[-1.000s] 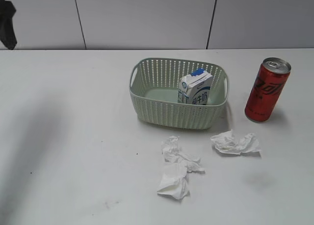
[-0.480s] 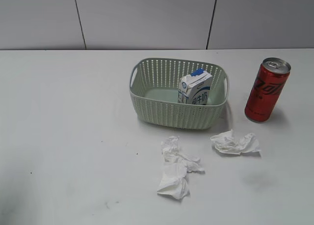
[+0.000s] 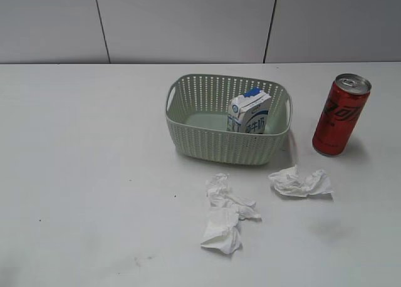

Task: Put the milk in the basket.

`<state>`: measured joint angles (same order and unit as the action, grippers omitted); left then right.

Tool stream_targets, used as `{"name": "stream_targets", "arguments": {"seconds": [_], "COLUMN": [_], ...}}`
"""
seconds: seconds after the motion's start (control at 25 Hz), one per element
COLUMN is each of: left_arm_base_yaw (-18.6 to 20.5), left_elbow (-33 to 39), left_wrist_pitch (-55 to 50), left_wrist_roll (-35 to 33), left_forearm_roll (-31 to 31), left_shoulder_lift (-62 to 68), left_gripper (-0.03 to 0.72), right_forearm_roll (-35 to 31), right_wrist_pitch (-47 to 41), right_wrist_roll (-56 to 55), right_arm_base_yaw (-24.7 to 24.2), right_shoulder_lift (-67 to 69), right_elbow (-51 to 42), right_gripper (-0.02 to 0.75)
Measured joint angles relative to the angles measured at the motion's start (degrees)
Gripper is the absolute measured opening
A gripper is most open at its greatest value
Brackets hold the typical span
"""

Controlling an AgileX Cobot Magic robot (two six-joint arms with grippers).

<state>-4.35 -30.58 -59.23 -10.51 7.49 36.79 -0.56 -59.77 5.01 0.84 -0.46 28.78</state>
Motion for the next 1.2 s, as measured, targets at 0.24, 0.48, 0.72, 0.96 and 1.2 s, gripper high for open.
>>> {"name": "stream_targets", "arguments": {"seconds": [0.24, 0.48, 0.72, 0.96, 1.2], "left_arm_base_yaw": [0.00, 0.00, 0.00, 0.00, 0.00], "left_elbow": [0.43, 1.33, 1.58, 1.58, 1.58], "left_wrist_pitch": [-0.07, -0.79, -0.85, -1.11, -1.25], "left_wrist_roll": [0.00, 0.00, 0.00, 0.00, 0.00], "left_forearm_roll": [-0.11, -0.15, -0.15, -0.15, -0.18], "left_shoulder_lift": [-10.69, -19.66, -28.33, -36.71, -37.09], "left_gripper": [0.578, 0.578, 0.578, 0.578, 0.578], "right_forearm_roll": [0.00, 0.00, 0.00, 0.00, 0.00], "right_wrist_pitch": [0.00, 0.00, 0.00, 0.00, 0.00], "right_wrist_roll": [0.00, 0.00, 0.00, 0.00, 0.00], "right_arm_base_yaw": [0.00, 0.00, 0.00, 0.00, 0.00], "right_shoulder_lift": [0.00, 0.00, 0.00, 0.00, 0.00], "right_elbow": [0.00, 0.00, 0.00, 0.00, 0.00], "right_gripper": [0.497, 0.497, 0.497, 0.497, 0.496]}}
